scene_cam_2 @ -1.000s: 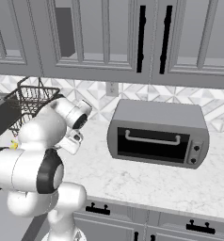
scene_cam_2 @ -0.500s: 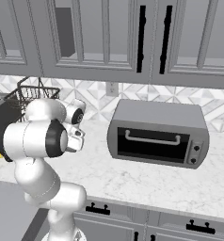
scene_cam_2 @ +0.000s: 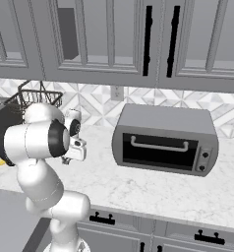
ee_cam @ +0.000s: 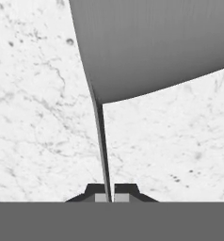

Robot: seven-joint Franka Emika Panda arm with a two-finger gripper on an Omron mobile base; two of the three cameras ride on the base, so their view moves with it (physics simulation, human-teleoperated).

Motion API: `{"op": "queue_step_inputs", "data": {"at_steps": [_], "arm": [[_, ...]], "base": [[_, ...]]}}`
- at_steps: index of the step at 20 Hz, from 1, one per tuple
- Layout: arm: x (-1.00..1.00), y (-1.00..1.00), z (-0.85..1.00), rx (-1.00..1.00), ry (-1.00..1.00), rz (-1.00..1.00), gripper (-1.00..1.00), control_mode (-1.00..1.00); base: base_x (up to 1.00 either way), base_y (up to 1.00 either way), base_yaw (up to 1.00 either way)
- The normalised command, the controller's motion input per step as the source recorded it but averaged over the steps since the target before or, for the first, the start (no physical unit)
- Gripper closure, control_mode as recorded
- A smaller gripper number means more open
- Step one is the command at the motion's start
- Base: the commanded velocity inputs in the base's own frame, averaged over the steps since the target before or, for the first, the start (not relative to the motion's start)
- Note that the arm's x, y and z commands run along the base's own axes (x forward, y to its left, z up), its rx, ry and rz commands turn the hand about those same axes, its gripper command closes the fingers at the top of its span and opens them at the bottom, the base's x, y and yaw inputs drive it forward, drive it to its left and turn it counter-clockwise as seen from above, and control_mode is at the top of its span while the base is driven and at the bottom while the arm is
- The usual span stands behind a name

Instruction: Pick the measuring cup from the drawer and place it on the counter.

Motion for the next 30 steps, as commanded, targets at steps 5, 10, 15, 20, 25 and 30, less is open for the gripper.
{"op": "queue_step_inputs", "data": {"at_steps": [5,10,15,20,25,30], "arm": [[0.1,0.0,0.0,0.0,0.0,0.0,1.0,-1.0],[0.0,0.0,0.0,0.0,0.0,0.0,-1.0,-1.0],[-0.01,-0.01,0.16,0.0,-0.03,0.0,-1.0,-1.0],[-0.37,-0.11,0.92,-0.01,-0.06,0.0,-1.0,-1.0],[-0.57,-0.21,0.97,-0.01,0.0,0.0,-1.0,-1.0],[-0.78,-0.41,0.88,0.0,0.0,0.0,-1.0,-1.0]], "base": [[0.0,0.0,0.0],[0.0,0.0,0.0],[0.0,0.0,0.0],[0.0,0.0,0.0],[0.0,0.0,0.0],[0.0,0.0,0.0]]}}
